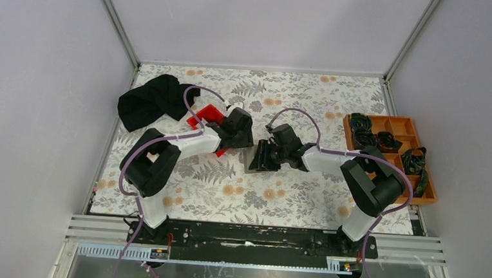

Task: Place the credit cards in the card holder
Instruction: Adjust the card holder at the center of the board.

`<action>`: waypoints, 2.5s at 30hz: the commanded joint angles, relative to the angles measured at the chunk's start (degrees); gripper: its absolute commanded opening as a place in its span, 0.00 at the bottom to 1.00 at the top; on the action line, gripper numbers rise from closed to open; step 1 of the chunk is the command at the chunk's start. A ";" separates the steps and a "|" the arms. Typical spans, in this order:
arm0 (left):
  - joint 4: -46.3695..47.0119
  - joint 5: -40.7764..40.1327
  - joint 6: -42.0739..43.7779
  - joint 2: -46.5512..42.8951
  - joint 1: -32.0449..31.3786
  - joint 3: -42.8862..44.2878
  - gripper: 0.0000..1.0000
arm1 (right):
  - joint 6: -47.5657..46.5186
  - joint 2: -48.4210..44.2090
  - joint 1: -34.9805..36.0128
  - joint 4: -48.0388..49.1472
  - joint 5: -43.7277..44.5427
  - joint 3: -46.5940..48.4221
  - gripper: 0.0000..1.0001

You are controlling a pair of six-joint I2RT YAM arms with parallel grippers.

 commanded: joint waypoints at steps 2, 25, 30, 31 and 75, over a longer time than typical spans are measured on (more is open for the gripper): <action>3.65 2.94 -0.99 1.11 0.17 0.93 0.55 | -2.94 -0.16 -0.14 -6.13 6.60 -0.44 0.46; 3.22 -0.74 -7.45 -6.23 -7.92 -13.64 0.52 | -8.48 -6.34 -0.20 -16.60 13.74 1.30 0.45; 0.94 -2.46 -8.99 -7.21 -11.07 -13.77 0.51 | -9.00 -5.55 -0.78 -18.48 14.76 2.84 0.45; 0.55 -2.78 -9.34 -7.56 -11.57 -13.87 0.51 | -9.08 -5.29 -0.98 -18.91 14.94 3.02 0.44; -7.65 -21.60 -5.90 -18.29 -14.49 -7.76 0.64 | -17.85 11.76 -6.11 -24.34 13.37 27.98 0.36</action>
